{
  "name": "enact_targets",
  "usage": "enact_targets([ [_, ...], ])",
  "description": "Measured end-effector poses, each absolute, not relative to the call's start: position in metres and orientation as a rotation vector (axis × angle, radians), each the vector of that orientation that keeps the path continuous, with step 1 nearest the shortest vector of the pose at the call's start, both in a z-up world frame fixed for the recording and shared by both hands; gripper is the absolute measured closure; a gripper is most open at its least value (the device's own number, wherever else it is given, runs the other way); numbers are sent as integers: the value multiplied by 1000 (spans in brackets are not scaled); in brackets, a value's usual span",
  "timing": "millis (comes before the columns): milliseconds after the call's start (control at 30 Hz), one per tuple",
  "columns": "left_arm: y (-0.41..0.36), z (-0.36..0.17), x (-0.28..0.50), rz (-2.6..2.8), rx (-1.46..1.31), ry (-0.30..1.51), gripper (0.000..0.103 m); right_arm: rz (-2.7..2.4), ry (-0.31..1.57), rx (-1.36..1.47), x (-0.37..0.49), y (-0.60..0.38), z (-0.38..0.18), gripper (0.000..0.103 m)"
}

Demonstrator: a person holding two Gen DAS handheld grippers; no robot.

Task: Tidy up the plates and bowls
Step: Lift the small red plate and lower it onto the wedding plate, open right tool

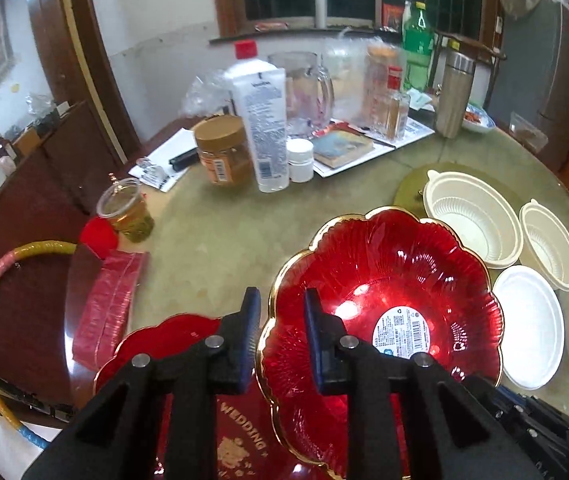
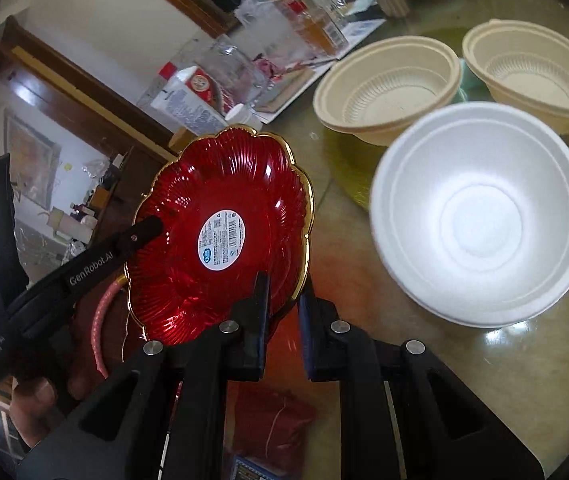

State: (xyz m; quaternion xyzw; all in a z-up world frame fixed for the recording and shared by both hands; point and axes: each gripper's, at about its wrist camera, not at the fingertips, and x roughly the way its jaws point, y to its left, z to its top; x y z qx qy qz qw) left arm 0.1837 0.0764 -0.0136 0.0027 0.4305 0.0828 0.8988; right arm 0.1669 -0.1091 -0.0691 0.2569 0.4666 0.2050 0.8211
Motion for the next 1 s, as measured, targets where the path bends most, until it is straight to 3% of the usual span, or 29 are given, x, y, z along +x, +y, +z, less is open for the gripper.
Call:
enact_targets([
  [1000,171,-9,93,301,-178,815,85,560,935,267,132,-12,-28,91],
])
